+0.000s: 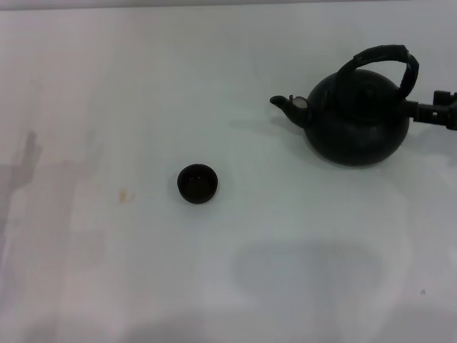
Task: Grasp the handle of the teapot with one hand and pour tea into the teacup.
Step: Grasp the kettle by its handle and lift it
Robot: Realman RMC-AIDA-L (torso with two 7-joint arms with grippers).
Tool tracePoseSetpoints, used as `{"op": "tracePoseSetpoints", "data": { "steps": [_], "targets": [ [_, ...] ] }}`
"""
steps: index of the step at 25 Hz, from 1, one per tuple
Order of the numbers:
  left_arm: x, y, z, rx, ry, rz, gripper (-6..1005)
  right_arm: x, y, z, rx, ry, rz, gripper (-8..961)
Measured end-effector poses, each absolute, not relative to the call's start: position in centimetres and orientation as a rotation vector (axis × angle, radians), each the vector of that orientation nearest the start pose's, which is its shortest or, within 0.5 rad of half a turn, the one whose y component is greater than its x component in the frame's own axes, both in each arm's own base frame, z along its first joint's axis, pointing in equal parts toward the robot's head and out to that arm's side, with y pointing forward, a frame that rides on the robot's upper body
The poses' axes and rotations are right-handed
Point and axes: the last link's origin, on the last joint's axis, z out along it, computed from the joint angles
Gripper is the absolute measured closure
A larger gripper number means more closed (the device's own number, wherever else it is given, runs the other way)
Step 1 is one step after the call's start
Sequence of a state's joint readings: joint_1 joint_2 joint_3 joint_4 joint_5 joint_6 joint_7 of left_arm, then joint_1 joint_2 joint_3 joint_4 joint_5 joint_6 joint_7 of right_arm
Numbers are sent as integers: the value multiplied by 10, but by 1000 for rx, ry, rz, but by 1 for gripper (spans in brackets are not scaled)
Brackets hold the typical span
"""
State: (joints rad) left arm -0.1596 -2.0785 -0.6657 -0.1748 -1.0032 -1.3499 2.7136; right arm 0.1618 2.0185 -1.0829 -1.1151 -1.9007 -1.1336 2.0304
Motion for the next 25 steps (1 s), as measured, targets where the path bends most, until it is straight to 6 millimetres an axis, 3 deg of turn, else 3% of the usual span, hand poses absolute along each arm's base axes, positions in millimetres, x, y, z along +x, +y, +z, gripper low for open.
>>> {"op": "tracePoseSetpoints", "data": {
  "steps": [25],
  "targets": [
    [-379, 231, -8, -1406, -831, -863, 138, 316, 331, 53, -2178, 1154, 451, 215]
  ]
}}
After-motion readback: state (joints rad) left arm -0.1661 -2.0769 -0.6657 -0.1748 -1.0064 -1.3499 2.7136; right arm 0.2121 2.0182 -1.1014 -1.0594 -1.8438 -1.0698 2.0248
